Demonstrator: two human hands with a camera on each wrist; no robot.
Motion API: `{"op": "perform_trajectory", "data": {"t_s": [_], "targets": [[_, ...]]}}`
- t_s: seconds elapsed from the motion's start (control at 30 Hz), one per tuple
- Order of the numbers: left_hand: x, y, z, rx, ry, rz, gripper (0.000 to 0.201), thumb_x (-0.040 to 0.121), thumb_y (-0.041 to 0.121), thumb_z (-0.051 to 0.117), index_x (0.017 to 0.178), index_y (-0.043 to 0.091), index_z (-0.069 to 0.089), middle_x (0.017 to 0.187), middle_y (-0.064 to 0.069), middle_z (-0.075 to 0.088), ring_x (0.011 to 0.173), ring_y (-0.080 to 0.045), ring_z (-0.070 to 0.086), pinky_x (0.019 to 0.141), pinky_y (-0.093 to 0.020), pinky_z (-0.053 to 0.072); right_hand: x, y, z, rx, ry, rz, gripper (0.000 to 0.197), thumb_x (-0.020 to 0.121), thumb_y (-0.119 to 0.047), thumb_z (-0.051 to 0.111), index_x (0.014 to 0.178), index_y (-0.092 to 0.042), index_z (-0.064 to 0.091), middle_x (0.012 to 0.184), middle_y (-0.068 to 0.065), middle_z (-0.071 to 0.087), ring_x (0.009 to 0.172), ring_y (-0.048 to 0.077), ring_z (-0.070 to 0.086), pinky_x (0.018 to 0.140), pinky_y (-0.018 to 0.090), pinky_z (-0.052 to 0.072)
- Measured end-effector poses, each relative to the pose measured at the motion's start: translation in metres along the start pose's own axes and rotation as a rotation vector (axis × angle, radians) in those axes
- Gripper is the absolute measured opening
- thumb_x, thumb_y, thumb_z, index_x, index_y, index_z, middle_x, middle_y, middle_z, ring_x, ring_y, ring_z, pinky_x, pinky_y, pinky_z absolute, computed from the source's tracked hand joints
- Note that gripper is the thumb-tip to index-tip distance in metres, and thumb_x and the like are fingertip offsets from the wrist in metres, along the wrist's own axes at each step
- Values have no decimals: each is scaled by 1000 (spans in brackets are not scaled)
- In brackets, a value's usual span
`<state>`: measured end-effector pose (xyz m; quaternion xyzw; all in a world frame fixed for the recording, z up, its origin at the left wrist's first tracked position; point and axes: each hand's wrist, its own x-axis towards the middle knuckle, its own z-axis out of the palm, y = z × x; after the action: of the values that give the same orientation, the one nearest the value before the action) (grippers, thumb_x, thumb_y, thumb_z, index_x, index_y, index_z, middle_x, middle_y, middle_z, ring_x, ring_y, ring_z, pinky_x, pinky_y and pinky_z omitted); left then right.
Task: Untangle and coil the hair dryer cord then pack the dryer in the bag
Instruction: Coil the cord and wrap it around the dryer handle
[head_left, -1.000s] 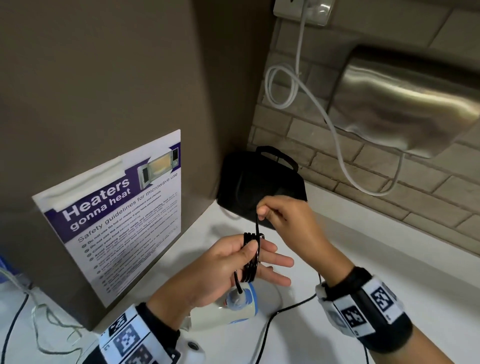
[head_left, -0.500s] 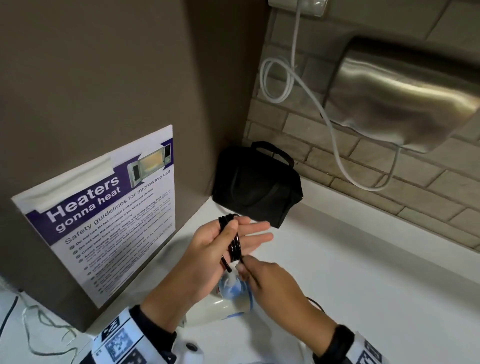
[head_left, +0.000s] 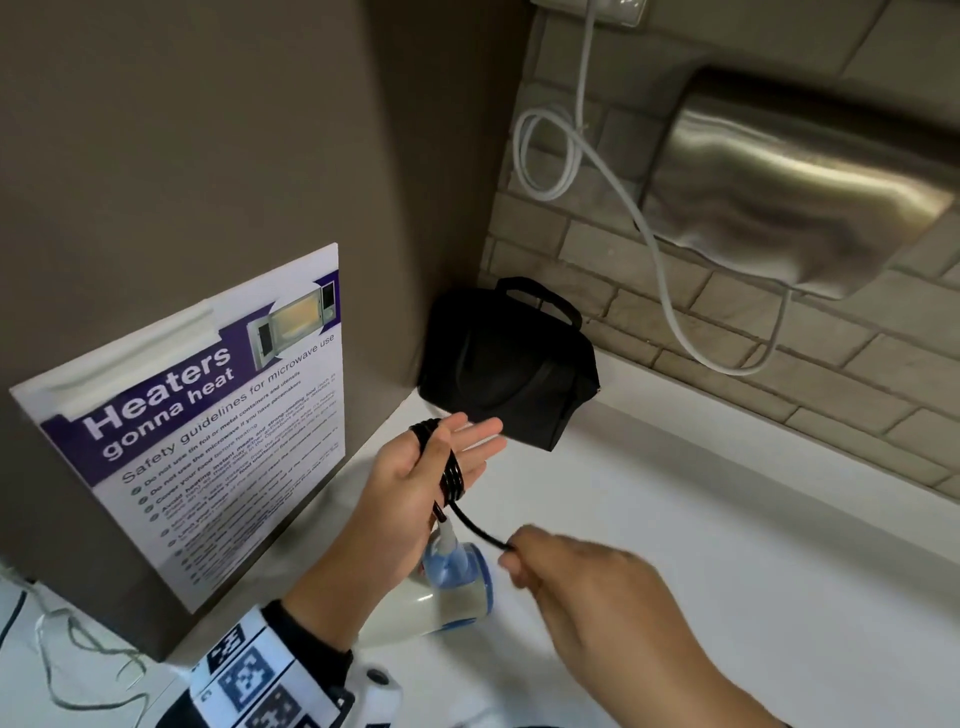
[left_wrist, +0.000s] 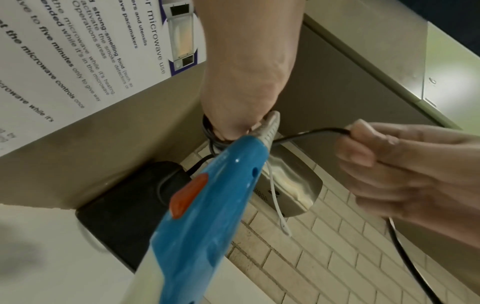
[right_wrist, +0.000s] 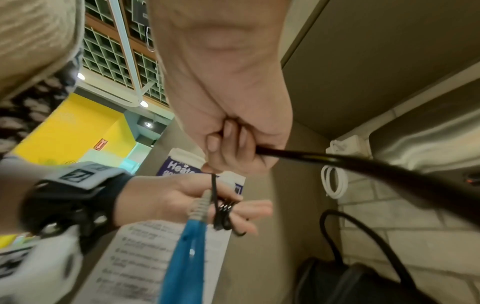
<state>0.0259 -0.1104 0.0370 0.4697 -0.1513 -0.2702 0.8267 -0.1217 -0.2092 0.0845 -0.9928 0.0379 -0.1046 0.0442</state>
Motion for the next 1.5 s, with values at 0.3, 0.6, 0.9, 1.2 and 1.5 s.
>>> {"op": "perform_trajectory", "data": {"t_s": [0.3, 0.6, 0.9, 1.2, 1.5], "targets": [[-12, 8, 7, 259, -309, -83, 29, 104, 16, 31, 121, 5, 52, 109, -11, 72, 98, -34, 70, 102, -44, 45, 52, 13, -33, 128, 93, 1, 18, 83, -32, 38, 78, -27, 54, 65, -17, 47, 57, 7, 48, 44, 17, 32], [-18, 18, -6, -25, -488, -276, 37, 96, 19, 40, 119, -3, 58, 105, -24, 70, 62, -23, 68, 93, -42, 51, 92, 37, -1, 344, 164, 33, 20, 92, -15, 52, 75, -25, 57, 72, -12, 61, 72, 9, 60, 62, 37, 51], [-16, 15, -4, -77, -389, -204, 34, 97, 15, 42, 117, -5, 60, 111, -29, 67, 57, -15, 59, 94, -46, 50, 75, 39, 52, 702, -108, 196, 32, 82, -10, 48, 65, -36, 52, 63, -18, 53, 61, -1, 50, 64, 28, 46], [-11, 11, 4, -83, -217, -150, 33, 100, 9, 31, 119, -5, 54, 116, -17, 69, 96, -31, 70, 92, -38, 53, 33, 10, 45, 280, -247, 146, 29, 87, -29, 25, 91, -21, 53, 94, 1, 67, 79, 28, 54, 61, 33, 36], [0, 0, -5, -38, -45, -63, 34, 103, 9, 29, 128, -5, 46, 126, -16, 63, 113, -27, 64, 101, -38, 48, 11, 1, 18, 190, -248, 126, 26, 85, -22, 31, 98, -32, 51, 90, -10, 57, 69, 16, 39, 54, 12, 28]]}}
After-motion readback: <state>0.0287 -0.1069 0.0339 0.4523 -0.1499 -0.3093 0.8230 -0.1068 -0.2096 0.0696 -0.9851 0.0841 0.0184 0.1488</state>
